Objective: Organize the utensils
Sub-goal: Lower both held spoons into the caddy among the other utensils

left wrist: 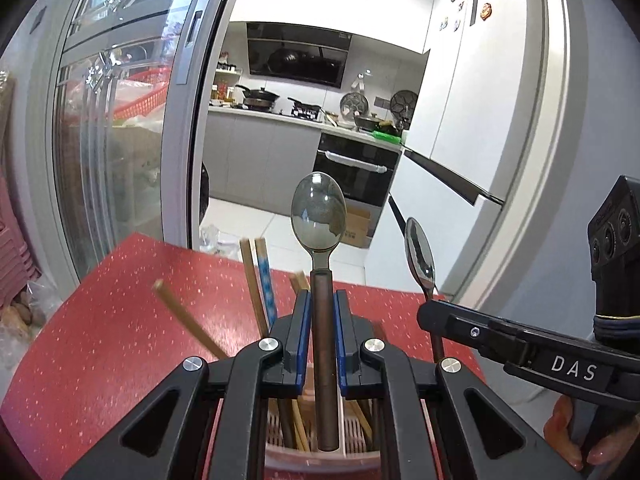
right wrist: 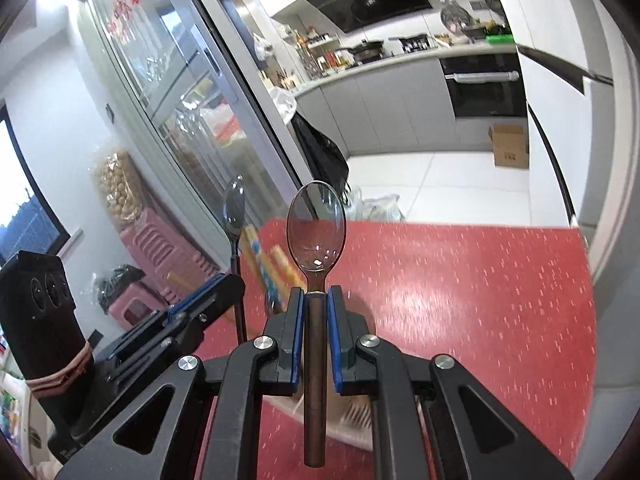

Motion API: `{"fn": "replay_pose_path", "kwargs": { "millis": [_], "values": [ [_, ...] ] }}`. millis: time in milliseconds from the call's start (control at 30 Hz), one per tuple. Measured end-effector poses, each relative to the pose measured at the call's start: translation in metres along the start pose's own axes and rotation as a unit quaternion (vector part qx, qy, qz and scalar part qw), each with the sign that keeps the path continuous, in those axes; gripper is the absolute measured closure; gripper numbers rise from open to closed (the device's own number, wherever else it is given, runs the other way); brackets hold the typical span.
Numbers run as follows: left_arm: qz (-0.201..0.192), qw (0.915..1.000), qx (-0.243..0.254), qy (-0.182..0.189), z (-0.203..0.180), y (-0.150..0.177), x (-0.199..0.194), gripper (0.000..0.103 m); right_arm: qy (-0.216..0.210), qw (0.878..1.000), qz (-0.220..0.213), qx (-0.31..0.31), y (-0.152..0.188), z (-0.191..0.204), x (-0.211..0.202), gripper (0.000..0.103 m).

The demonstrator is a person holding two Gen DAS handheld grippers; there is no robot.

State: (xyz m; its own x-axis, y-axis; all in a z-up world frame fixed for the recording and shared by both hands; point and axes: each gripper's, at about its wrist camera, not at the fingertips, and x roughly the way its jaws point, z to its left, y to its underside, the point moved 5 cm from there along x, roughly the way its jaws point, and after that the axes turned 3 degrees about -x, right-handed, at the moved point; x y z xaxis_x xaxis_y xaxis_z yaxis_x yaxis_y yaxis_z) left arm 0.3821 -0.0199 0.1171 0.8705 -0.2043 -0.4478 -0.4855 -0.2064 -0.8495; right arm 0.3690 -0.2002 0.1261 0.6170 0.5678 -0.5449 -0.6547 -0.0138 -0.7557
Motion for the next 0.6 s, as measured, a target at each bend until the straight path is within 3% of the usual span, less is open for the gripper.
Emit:
{"fn": "replay_pose_path", "kwargs": {
  "millis": [333, 600],
  "values": [
    [-0.034, 0.9991, 0.019, -0.017, 0.002, 0.016, 0.025, 0.064, 0.061, 0.994, -0.048, -0.081, 0.008, -0.007, 0.033, 0.091],
    [-0.052, 0.9961, 0.056, -0.042, -0.005, 0.038, 0.022, 0.064, 0.075, 0.988, -0.068, -0.121, 0.024, -0.009, 0.038, 0.091]
  ]
}}
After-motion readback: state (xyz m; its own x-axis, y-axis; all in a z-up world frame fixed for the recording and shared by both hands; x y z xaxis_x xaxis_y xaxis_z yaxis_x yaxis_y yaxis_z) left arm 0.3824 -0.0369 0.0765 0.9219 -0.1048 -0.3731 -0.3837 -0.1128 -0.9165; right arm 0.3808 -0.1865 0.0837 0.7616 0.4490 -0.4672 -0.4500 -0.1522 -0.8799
